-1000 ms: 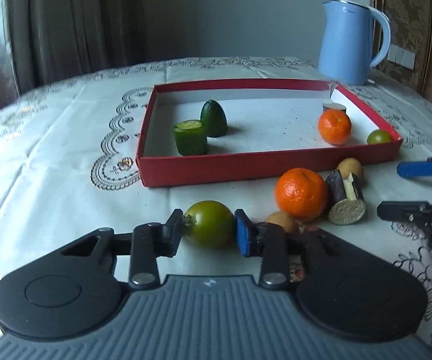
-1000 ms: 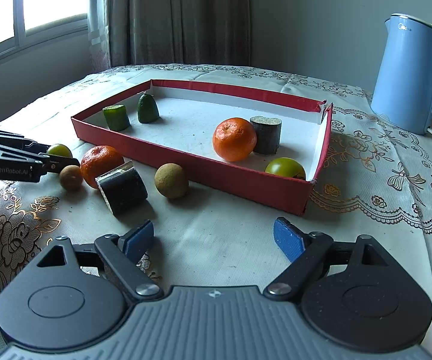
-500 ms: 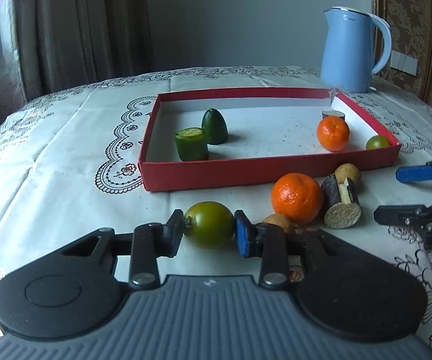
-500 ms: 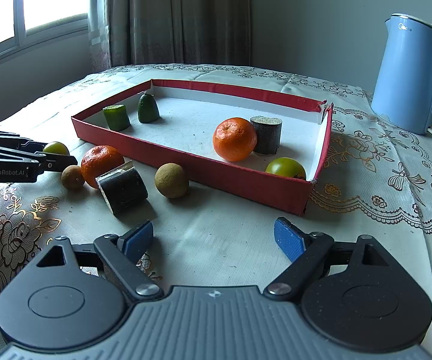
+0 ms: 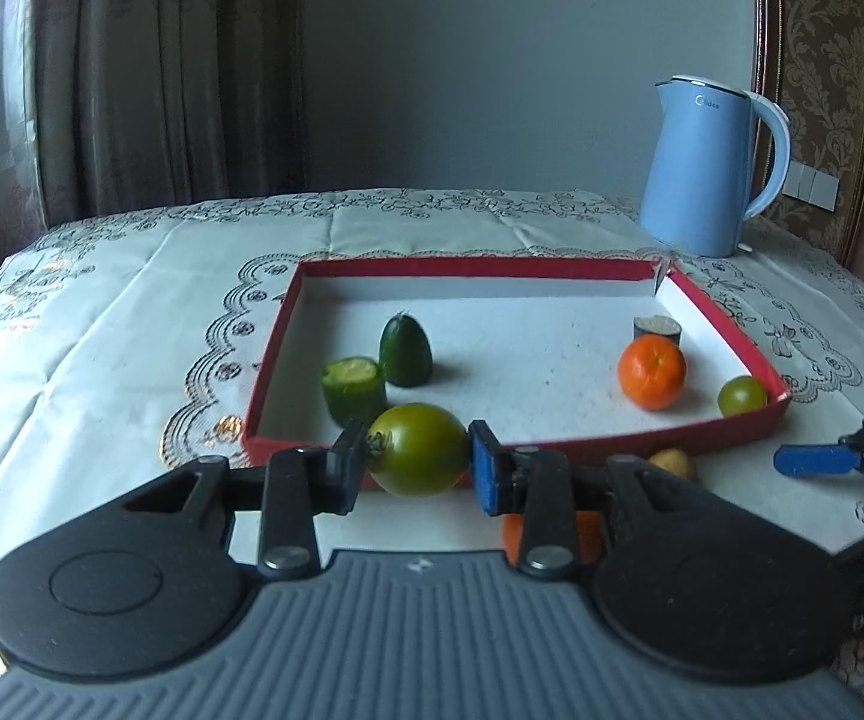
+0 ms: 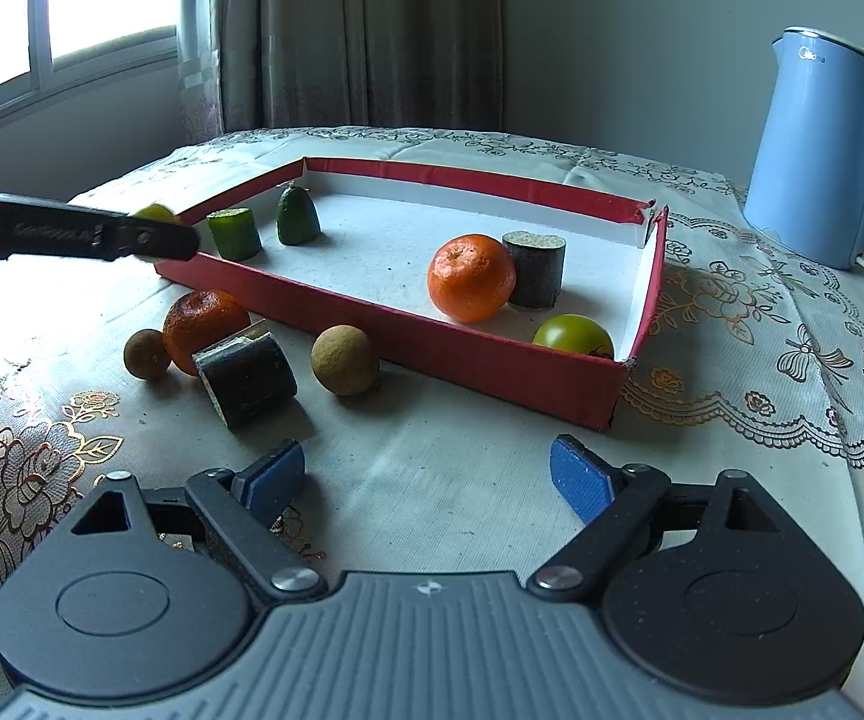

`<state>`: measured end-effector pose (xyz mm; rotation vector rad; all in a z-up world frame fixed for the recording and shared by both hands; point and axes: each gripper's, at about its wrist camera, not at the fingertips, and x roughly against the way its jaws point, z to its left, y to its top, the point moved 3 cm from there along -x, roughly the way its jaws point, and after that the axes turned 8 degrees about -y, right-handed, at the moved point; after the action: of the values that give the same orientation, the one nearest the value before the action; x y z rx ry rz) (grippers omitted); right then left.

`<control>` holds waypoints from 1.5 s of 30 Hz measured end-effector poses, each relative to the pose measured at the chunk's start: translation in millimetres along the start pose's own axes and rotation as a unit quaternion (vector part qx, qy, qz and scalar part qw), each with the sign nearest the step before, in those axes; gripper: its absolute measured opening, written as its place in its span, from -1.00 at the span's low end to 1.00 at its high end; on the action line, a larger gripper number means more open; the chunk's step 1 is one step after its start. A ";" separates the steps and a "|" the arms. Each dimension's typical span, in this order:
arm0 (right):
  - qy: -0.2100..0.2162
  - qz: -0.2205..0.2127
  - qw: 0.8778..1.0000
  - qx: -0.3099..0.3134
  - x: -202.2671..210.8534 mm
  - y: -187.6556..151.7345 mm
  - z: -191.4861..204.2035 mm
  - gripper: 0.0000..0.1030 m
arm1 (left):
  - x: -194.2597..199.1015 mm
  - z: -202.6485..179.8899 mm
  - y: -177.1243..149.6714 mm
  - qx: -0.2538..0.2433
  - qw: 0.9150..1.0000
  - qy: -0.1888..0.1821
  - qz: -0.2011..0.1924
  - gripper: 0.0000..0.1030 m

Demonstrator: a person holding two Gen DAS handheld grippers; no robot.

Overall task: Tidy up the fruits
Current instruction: 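Carry the green tomato into the tray and open the left gripper, then move the right gripper to the dark eggplant slice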

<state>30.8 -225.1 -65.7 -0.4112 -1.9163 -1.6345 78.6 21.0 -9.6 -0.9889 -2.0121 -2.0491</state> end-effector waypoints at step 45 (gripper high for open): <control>0.000 0.001 1.000 0.002 0.7 0.2 0.9 0.79 | -29.6 14.4 14.8 0.043 0.999 0.004 -0.017 0.92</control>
<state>30.2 -224.2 -65.3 -0.4116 -1.9185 -1.6294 114.5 21.9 -13.3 -0.9353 -2.1079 -1.9615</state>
